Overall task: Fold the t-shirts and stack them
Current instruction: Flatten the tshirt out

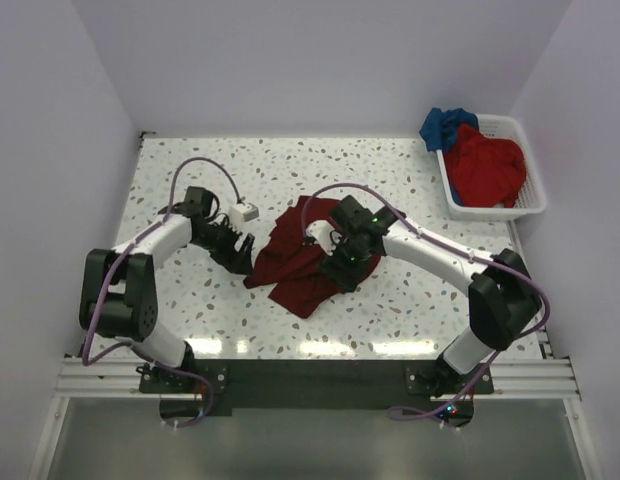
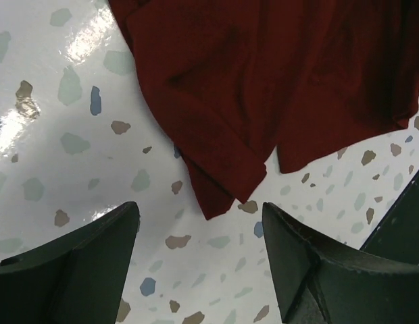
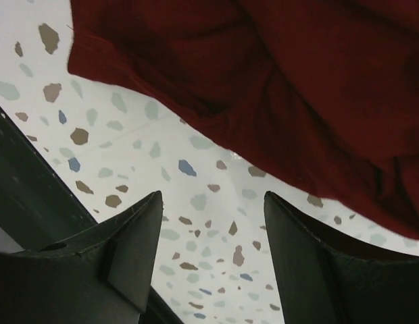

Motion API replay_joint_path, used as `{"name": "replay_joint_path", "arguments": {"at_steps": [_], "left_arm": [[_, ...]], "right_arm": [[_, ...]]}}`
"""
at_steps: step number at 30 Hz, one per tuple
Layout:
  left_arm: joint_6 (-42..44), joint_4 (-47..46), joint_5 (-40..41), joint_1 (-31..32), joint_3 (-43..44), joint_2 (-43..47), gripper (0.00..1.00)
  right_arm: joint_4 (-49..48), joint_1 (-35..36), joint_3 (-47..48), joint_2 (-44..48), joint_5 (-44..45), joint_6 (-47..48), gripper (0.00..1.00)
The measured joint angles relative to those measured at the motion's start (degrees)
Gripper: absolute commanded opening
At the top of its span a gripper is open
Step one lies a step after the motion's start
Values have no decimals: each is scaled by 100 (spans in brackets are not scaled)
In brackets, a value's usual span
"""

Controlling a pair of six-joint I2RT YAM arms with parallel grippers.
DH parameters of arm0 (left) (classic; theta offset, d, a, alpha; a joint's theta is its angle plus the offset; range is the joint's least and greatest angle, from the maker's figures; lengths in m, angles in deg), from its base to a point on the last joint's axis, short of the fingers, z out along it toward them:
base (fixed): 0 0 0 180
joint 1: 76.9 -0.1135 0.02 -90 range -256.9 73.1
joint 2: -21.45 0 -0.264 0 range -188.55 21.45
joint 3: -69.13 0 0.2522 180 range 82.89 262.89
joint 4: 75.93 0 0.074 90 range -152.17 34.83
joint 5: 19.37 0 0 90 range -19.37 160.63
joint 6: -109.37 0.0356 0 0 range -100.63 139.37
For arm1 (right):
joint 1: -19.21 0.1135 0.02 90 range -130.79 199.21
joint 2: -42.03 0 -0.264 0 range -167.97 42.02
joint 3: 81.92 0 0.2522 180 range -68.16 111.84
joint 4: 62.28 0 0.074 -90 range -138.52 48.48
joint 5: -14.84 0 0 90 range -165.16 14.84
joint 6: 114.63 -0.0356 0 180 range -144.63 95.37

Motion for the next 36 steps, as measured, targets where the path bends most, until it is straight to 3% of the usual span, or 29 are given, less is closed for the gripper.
{"name": "replay_joint_path", "arguments": {"at_steps": [7, 14, 23, 28, 36], "left_arm": [[-608, -540, -223, 149, 26, -828, 79], [-870, -688, -487, 267, 118, -1117, 49], [-1036, -678, -509, 269, 98, -872, 34], [-1060, -658, -621, 269, 98, -503, 35], [-1075, -544, -605, 269, -22, -490, 50]], "right_arm": [[-791, 813, -179, 90, 238, -101, 72], [-1521, 1377, -184, -127, 385, -280, 59], [-1766, 1440, -181, -365, 470, -645, 58], [-1823, 1447, -175, -455, 538, -756, 57], [-1834, 1447, -133, -684, 605, -951, 58]]}}
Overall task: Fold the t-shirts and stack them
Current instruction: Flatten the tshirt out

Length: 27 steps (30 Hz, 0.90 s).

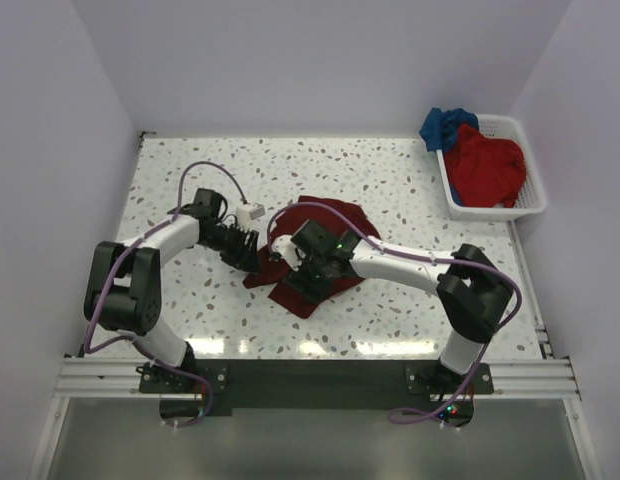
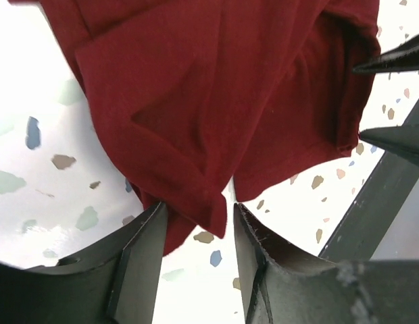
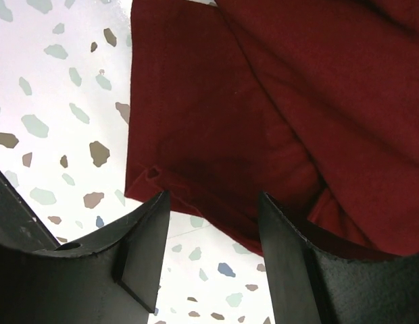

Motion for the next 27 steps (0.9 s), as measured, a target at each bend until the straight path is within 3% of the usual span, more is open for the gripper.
{"name": "replay_joint_path", "arguments": {"at_steps": [6, 10, 22, 27], "left_arm": [[-17, 39, -4, 0, -63, -146, 53], [-22, 48, -50, 7, -63, -350, 49], [-70, 197, -352, 114, 52, -481, 6], [-66, 225, -343, 114, 116, -326, 0]], "right_arm": [[9, 0, 0, -85, 74, -55, 58], [48, 0, 0, -85, 129, -57, 57], [483, -66, 0, 26, 308, -201, 61], [730, -326, 227, 107, 254, -476, 68]]}}
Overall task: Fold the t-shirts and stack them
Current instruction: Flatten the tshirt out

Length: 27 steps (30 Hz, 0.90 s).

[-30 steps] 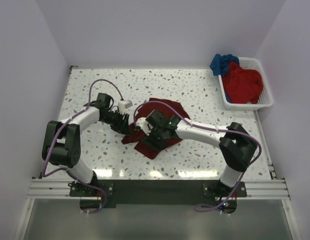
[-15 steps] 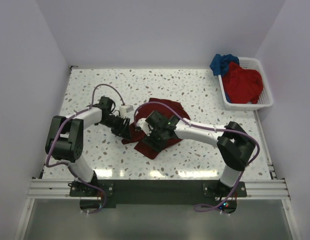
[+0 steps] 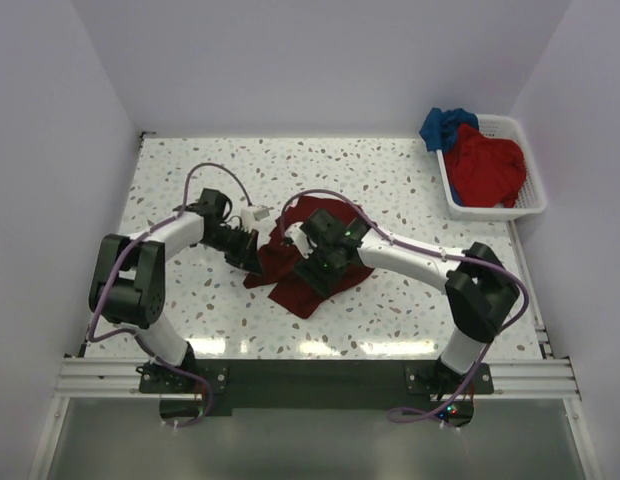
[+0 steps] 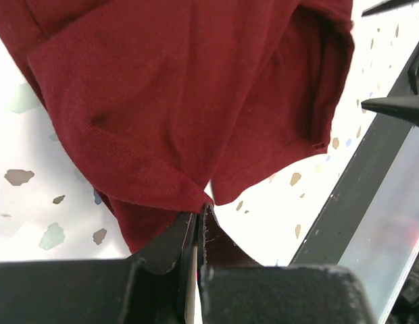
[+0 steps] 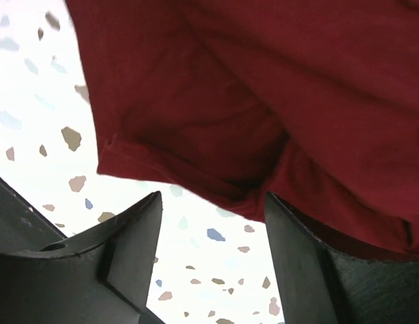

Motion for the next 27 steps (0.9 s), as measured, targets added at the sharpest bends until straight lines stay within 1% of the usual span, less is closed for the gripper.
{"name": "replay_joint_path", "arguments": {"at_steps": [4, 8, 12, 13, 14, 15, 17, 18, 22, 24, 27], "left_arm": [[0, 28, 0, -2, 98, 92, 0], [0, 83, -11, -66, 166, 94, 0], [4, 251, -109, -385, 367, 79, 0], [7, 299, -138, -509, 472, 57, 0], [9, 334, -153, -623, 573, 24, 0], [13, 356, -170, -734, 678, -11, 0], [37, 398, -181, -925, 868, -81, 0], [68, 439, -181, -990, 951, -109, 0], [221, 704, -149, -1174, 1309, -186, 0], [326, 874, -105, -1366, 1587, -199, 0], [468, 1091, 9, -1749, 2146, -256, 0]], "right_arm": [[-7, -120, 177, -9, -212, 2, 71], [-52, -83, 343, -179, -503, 186, 72], [-42, -37, 457, -632, -824, 483, 72], [-4, -26, 457, -732, -894, 566, 70], [15, -13, 452, -798, -929, 634, 63], [39, 0, 444, -861, -949, 728, 36], [114, 9, 407, -953, -979, 955, 2], [166, 17, 389, -986, -933, 1051, 0], [413, -125, 260, -990, -743, 1340, 0], [634, -457, 210, -905, -667, 1534, 0], [962, -1235, 214, -540, -411, 1856, 0]]}}
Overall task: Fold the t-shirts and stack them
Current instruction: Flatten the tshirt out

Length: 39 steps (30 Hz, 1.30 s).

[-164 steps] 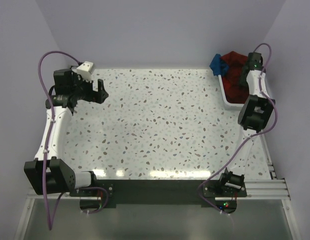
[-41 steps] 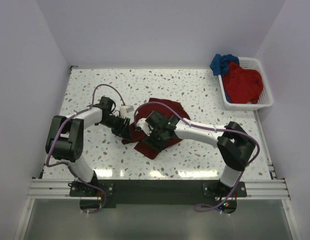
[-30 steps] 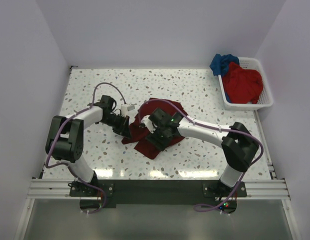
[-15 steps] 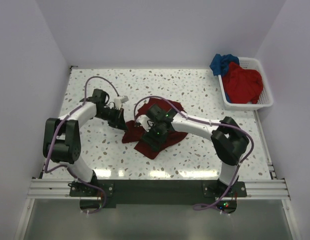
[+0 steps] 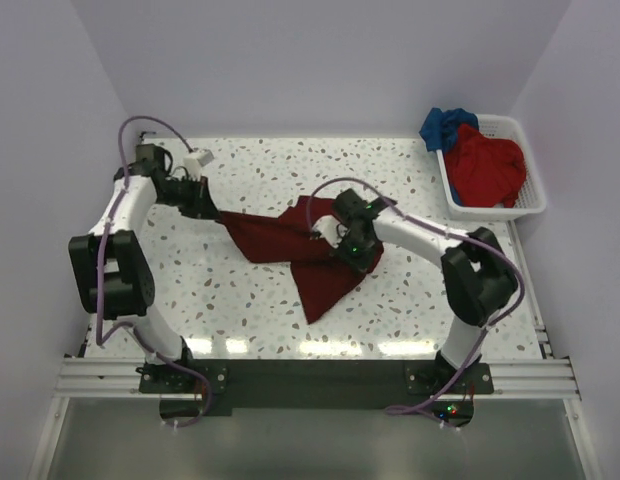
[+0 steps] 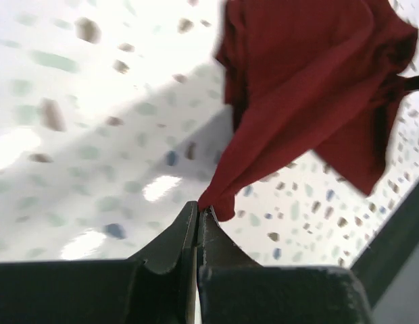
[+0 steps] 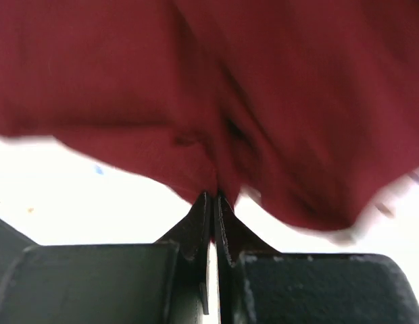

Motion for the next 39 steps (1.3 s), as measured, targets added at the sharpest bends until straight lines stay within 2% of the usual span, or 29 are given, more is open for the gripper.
{"name": "replay_joint_path", "arguments": {"at_steps": [5, 10, 18, 21, 24, 28, 31, 36, 39], "left_arm": [[199, 166, 256, -739, 859, -66, 0], [321, 87, 667, -1362, 741, 72, 0], [671, 11, 1191, -2138, -299, 501, 0], [748, 122, 1108, -2243, -267, 487, 0], [831, 407, 817, -2232, 339, 297, 0], [846, 476, 514, -2232, 1427, 146, 0], [732, 448, 284, -2229, 2184, 151, 0], [496, 476, -39, -2232, 3274, 101, 0], [494, 468, -129, -2232, 3335, 271, 0]], "right_arm": [[535, -1331, 223, 984, 487, 667, 0], [831, -2037, 160, 1790, 743, 1276, 0], [870, -2288, -1305, 2391, 977, 1987, 0], [887, -2350, -1390, 2455, 1032, 2107, 0], [1102, -2398, -632, 2273, 1010, 2118, 0], [1073, -2446, 1071, 2105, 960, 2100, 0], [1091, -2457, 1996, 2105, 962, 2076, 0], [1165, -2522, 3075, 2039, 962, 1998, 0], [1261, -2553, 3261, 2122, 940, 1974, 0]]}}
